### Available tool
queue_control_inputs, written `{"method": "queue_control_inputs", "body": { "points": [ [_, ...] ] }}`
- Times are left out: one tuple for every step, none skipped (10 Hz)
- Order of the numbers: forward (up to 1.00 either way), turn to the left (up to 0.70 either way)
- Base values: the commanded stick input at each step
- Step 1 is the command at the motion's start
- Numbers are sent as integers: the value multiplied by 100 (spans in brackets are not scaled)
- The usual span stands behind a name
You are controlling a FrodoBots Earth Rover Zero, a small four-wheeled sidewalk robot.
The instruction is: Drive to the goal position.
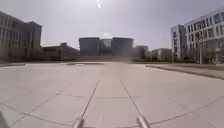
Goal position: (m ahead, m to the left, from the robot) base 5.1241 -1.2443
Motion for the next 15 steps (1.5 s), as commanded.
{"method": "queue_control_inputs", "body": {
  "points": [
    [70,0],
    [70,0],
    [70,0],
    [70,0],
    [70,0],
    [70,0],
    [70,0],
    [70,0],
    [70,0],
    [70,0],
    [70,0],
    [70,0],
    [70,0],
    [70,0],
    [70,0]
  ]
}}
